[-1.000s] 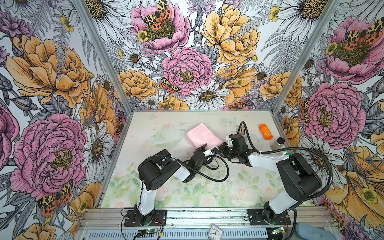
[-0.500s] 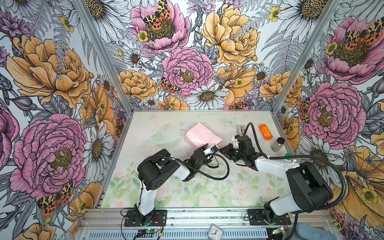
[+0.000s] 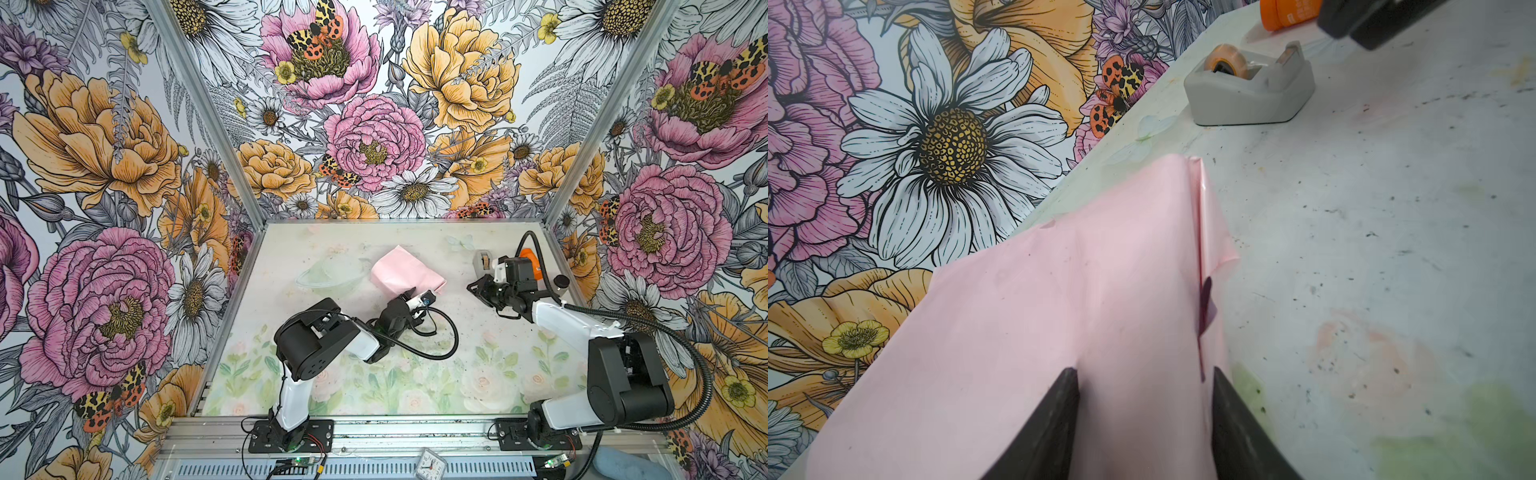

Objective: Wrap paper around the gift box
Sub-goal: 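Move the right gripper to the grey tape dispenser while the left holds the paper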

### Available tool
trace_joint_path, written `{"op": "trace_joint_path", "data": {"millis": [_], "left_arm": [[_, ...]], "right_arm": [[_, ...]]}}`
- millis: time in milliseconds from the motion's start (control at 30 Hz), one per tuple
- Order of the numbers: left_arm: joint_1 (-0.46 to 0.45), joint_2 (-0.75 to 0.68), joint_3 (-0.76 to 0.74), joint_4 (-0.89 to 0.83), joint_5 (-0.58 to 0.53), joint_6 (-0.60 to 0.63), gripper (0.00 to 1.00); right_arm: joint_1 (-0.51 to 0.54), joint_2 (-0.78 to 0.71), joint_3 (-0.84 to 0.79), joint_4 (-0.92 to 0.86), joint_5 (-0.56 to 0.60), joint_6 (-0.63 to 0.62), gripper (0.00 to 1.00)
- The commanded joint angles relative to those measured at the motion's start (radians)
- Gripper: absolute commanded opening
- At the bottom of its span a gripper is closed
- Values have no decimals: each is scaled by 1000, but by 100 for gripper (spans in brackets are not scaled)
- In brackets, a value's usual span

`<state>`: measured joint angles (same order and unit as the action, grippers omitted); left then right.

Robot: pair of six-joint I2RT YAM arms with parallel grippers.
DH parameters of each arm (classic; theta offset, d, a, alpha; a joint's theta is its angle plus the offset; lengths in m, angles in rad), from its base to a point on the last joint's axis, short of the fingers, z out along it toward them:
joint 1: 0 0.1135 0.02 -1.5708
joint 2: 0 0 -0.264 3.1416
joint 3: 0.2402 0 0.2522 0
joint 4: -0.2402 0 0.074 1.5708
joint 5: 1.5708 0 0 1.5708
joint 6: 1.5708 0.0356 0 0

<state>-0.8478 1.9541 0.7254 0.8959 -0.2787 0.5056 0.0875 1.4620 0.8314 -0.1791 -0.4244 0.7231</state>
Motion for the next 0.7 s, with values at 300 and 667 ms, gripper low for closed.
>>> {"op": "trace_joint_path", "data": {"millis": [300,667], "left_arm": [[14,65,-62,-252,63,-99,49],[13,66,-51,-253,98,-100,49]], "right_arm": [[-193,272,370,-262,-101,-487,26],[-241,527,609,-404,-195,-605,24]]}}
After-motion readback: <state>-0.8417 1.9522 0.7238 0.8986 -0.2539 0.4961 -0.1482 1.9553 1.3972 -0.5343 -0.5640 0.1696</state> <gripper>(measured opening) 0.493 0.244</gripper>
